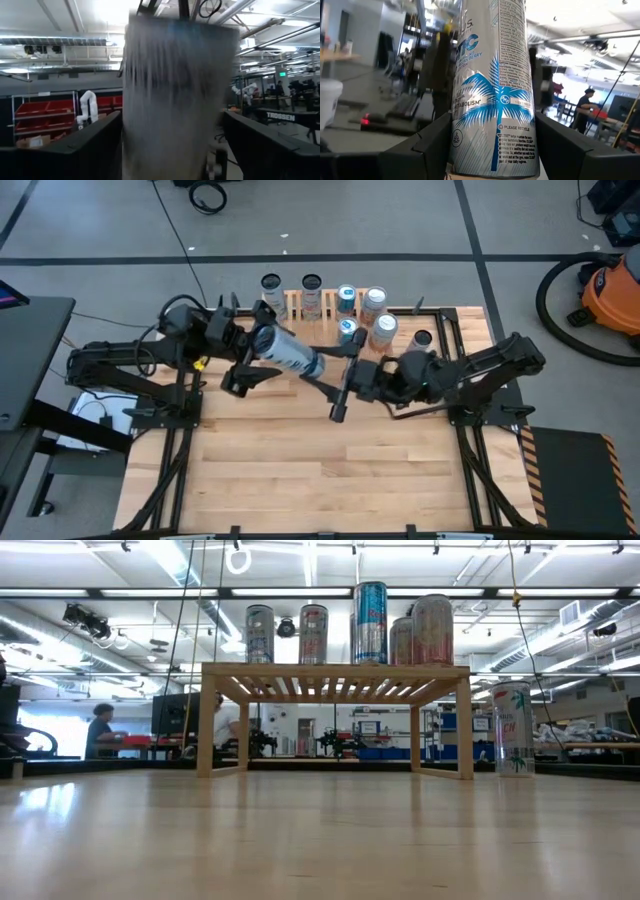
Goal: Place canned beverage on shelf
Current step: Put the white-blue soda can on the shelf aligned with the other white-blue soda
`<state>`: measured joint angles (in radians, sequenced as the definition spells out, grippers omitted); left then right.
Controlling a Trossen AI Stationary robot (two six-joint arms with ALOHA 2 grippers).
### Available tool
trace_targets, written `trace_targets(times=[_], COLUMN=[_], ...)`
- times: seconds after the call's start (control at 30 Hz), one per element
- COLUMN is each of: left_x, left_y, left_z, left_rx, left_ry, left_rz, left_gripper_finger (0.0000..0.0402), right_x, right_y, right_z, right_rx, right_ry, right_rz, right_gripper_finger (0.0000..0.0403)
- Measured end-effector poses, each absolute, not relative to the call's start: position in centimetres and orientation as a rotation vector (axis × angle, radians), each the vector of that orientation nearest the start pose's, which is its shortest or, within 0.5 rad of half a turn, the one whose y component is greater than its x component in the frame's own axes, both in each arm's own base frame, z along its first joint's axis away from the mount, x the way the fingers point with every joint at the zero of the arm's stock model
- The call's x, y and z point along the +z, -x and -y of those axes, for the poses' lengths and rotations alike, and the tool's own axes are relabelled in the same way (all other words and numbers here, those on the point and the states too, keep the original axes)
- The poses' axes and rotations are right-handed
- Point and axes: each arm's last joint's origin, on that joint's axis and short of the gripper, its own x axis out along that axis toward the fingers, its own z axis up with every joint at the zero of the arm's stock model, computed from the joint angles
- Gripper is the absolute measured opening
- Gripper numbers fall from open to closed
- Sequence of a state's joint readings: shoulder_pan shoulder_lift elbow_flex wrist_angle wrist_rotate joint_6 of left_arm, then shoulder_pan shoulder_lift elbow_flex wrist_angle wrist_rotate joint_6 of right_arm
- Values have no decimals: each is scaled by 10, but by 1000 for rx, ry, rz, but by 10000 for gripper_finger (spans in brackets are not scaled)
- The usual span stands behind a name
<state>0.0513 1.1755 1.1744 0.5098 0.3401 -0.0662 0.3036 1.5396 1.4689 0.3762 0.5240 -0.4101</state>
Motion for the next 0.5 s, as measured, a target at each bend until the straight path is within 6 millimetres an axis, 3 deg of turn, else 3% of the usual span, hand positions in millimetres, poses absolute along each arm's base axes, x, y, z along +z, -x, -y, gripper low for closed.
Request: trace_targets(times=[0.33,0.5], left_x=[454,454], left_y=[-246,-246], left_z=[-1,-1], left_rx=[-323,-322], left_ry=[-23,-23], left_rz=[493,491], left_gripper_finger=[350,323], right_x=[423,422], right_y=[-349,-349], right_z=[-92,-92], right_rx=[-251,-251], right_ry=[265,269], right_rz=[171,162], right_gripper_finger=[252,252])
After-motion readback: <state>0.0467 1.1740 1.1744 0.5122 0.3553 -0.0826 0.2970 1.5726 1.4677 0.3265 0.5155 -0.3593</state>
